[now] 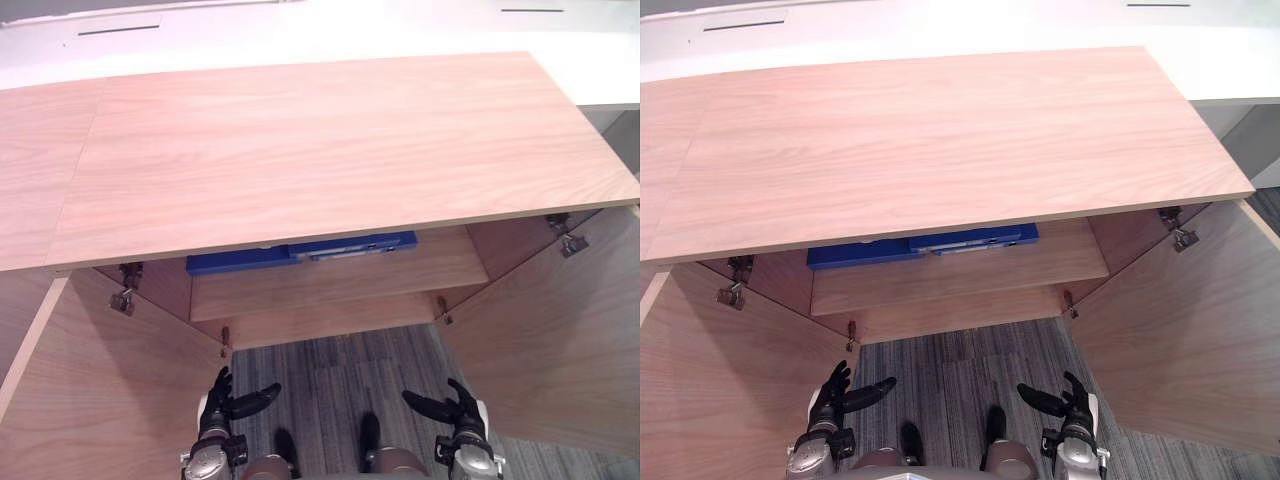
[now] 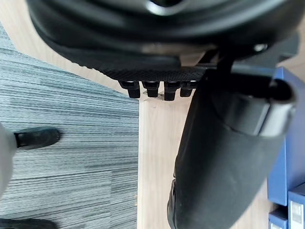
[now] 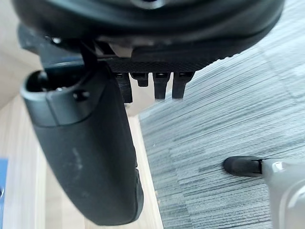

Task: Walk over to the cabinet, pick up the folder, carry it to the office cabinet, place the folder inside the office cabinet, then close the office cabinet door

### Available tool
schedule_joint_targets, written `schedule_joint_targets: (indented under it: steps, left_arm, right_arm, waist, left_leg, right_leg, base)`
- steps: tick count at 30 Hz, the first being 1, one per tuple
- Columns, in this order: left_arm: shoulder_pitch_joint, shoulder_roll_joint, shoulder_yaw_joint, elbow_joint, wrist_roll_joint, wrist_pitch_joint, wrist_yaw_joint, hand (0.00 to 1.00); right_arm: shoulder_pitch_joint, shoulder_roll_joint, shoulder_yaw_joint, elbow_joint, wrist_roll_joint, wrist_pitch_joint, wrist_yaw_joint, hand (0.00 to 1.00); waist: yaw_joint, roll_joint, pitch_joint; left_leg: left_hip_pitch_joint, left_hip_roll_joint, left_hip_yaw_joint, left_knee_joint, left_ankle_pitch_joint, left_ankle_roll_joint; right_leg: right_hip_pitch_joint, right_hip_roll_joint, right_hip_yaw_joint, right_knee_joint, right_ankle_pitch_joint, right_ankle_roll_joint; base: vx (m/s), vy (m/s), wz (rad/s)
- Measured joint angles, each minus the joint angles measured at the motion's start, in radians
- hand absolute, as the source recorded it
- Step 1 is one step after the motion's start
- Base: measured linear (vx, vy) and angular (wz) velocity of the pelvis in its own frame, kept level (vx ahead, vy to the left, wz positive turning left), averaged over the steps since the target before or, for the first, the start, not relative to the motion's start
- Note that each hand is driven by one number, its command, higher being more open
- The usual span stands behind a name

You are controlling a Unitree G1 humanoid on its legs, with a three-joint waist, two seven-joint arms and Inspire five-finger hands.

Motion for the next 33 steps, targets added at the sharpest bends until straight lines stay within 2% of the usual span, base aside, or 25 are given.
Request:
schedule_joint_targets:
  steps: [4,8,11,12,14,19,24,26,28,31,33]
  left_arm:
    - [0.020,0.000,0.003,0.033,0.005,0.008,-0.005,1.00]
    - [0.044,-0.001,0.015,0.037,0.012,0.024,-0.014,1.00]
    - [0.060,0.003,0.030,0.036,0.012,0.024,-0.013,1.00]
    - [0.063,0.003,0.033,0.035,0.012,0.024,-0.013,1.00]
    - [0.068,0.001,0.032,0.030,0.010,0.022,-0.015,1.00]
    - [0.068,0.000,0.033,0.024,-0.003,0.014,-0.020,1.00]
    - [0.069,-0.005,0.037,0.024,-0.003,0.014,-0.037,1.00]
    - [0.068,-0.026,0.036,0.016,-0.002,0.009,-0.040,1.00]
    - [0.068,-0.040,0.021,0.010,-0.003,-0.003,-0.042,1.00]
    - [0.068,-0.048,-0.027,-0.009,-0.006,-0.008,-0.055,1.00]
    - [0.068,-0.060,-0.047,-0.011,-0.007,-0.013,-0.060,1.00]
  right_arm:
    - [0.018,0.008,-0.024,0.000,0.044,0.001,0.003,1.00]
    - [0.010,0.014,-0.135,-0.031,0.165,-0.003,0.000,1.00]
    - [-0.002,0.010,-0.216,-0.139,0.267,-0.015,-0.031,1.00]
    - [-0.012,0.006,-0.239,-0.169,0.281,-0.020,-0.042,1.00]
    - [-0.038,-0.028,-0.262,-0.216,0.310,-0.026,-0.067,1.00]
    - [-0.111,-0.121,-0.302,-0.247,0.312,-0.044,-0.098,1.00]
    - [-0.230,-0.265,-0.313,-0.244,0.313,-0.047,-0.089,1.00]
    - [-0.303,-0.376,-0.287,-0.218,0.314,-0.060,-0.080,1.00]
    - [-0.359,-0.467,-0.239,-0.168,0.329,-0.064,-0.076,1.00]
    - [-0.404,-0.551,-0.194,-0.091,0.336,-0.064,-0.065,1.00]
    - [-0.435,-0.573,-0.194,-0.056,0.341,-0.064,-0.062,1.00]
  waist:
    - [-0.005,0.001,-0.023]
    - [-0.009,0.001,-0.024]
    - [-0.020,0.001,-0.025]
    - [-0.022,0.001,-0.024]
    - [-0.024,0.003,-0.025]
    - [-0.050,0.013,-0.020]
    - [-0.050,0.056,-0.003]
    - [-0.050,0.093,-0.001]
    - [-0.049,0.116,-0.004]
    - [-0.050,0.135,0.004]
    - [-0.052,0.144,0.007]
  left_leg:
    - [0.038,-0.011,0.015,-0.058,0.031,0.003]
    - [0.064,-0.018,0.085,-0.070,0.026,0.001]
    - [0.068,-0.021,0.196,-0.059,-0.005,-0.009]
    - [0.067,-0.021,0.227,-0.043,-0.015,-0.003]
    - [0.063,-0.017,0.290,0.001,-0.054,-0.006]
    - [0.044,0.000,0.353,0.075,-0.107,-0.017]
    - [0.041,0.024,0.353,0.098,-0.131,-0.026]
    - [0.030,0.027,0.333,0.095,-0.134,-0.028]
    - [0.020,0.029,0.310,0.090,-0.135,-0.030]
    - [0.010,0.029,0.300,0.089,-0.135,-0.030]
    - [0.007,0.026,0.297,0.088,-0.135,-0.030]
  right_leg:
    - [0.001,0.003,0.019,-0.001,0.007,0.000]
    - [-0.010,0.013,0.091,-0.018,0.032,0.003]
    - [-0.058,0.029,0.208,-0.019,0.059,0.005]
    - [-0.070,0.034,0.244,-0.021,0.067,0.007]
    - [-0.089,0.045,0.312,-0.032,0.086,0.006]
    - [-0.119,0.060,0.348,-0.036,0.093,-0.002]
    - [-0.128,0.079,0.251,-0.051,0.115,-0.029]
    - [-0.131,0.081,0.241,-0.074,0.128,-0.028]
    - [-0.141,0.081,0.219,-0.077,0.134,-0.025]
    - [-0.150,0.078,0.194,-0.077,0.137,-0.024]
    - [-0.153,0.073,0.193,-0.077,0.140,-0.021]
  base:
    - [-0.08,0.000,-0.13]
    - [-0.09,0.003,-0.47]
    - [-0.09,0.026,-1.11]
    - [-0.05,0.018,-1.20]
    - [-0.02,-0.007,-1.08]
    - [0.01,-0.046,-0.52]
    - [0.03,-0.070,-0.27]
    - [0.03,-0.055,-0.15]
    - [0.01,-0.031,-0.09]
    - [-0.04,-0.029,0.01]
    - [-0.07,0.007,0.01]
